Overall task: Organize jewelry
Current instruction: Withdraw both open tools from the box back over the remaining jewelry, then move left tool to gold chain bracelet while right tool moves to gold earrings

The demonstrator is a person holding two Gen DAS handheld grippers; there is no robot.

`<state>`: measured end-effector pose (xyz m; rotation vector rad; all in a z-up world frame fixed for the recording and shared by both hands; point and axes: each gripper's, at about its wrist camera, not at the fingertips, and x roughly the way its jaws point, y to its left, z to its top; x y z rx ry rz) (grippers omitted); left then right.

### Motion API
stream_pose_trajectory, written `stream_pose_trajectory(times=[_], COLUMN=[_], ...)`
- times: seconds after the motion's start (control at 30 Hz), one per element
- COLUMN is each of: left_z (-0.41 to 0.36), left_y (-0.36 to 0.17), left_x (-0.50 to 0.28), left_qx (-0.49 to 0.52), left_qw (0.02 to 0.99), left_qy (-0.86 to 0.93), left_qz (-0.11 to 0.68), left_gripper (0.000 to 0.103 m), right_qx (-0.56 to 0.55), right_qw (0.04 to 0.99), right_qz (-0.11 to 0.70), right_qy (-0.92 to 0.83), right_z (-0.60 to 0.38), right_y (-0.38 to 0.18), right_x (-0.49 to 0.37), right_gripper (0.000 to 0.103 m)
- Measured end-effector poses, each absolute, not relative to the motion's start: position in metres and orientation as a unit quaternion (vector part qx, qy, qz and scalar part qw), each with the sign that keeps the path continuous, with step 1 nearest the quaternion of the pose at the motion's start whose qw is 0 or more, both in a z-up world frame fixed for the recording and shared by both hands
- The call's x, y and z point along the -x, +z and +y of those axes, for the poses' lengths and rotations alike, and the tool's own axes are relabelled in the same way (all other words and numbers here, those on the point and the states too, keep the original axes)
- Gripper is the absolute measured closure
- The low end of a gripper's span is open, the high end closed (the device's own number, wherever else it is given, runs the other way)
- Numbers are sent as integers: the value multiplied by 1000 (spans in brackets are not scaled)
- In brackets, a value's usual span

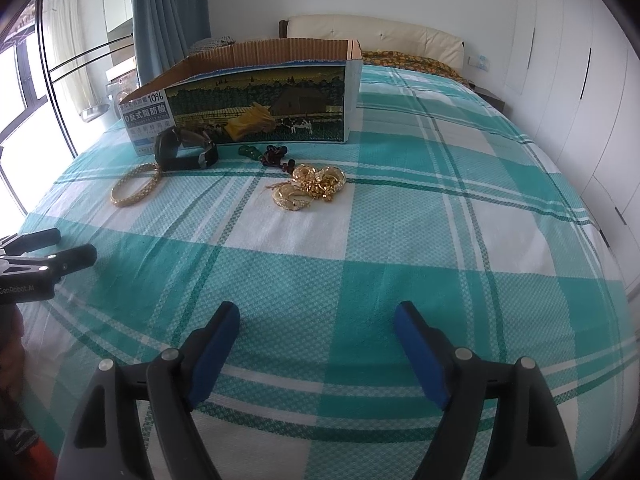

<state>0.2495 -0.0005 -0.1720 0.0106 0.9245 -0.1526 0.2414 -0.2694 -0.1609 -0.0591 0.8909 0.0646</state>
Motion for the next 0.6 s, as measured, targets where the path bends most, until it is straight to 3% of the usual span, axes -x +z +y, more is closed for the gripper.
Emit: stream_pose_trajectory(times=[0.4, 0.6], left_z=[24, 4], left_y=[-157, -171], left_x=[-296, -333], left_qx=[87, 4], left_qw=[895, 883], left_qy=[-55, -24], left_qz=[433, 468], left_gripper=[1, 1], right_qx=[29, 28], right_qw=[902, 902], right_qz=[430, 430], right_qy=[32, 32], right_z=[-270, -270], right_y=[-161, -161], right_x=[-241, -241], right_gripper=[21, 21])
